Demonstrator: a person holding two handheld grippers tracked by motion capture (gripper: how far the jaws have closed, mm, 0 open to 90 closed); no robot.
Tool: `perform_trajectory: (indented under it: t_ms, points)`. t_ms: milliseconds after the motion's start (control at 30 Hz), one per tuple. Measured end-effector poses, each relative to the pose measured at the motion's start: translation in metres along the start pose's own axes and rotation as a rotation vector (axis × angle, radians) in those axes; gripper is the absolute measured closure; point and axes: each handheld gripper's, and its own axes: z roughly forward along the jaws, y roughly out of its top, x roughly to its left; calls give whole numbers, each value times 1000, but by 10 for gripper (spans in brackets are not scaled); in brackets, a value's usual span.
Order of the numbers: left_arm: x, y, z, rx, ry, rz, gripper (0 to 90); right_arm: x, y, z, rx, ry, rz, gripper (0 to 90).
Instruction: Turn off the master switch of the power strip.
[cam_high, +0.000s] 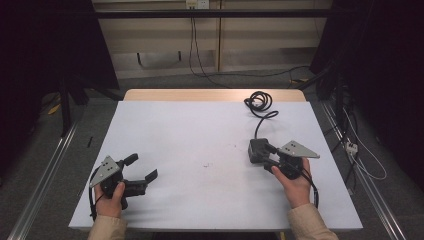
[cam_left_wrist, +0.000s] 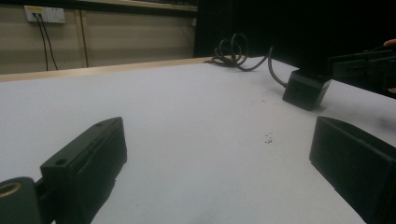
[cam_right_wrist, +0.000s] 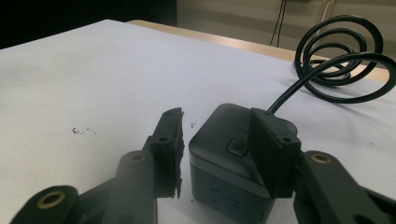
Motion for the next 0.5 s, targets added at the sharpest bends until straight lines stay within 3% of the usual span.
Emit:
perform_trajectory:
  t_ms: [500]
  points:
    - [0,0,-1,0,-1,5,38,1,5,5,16,8,-12,636]
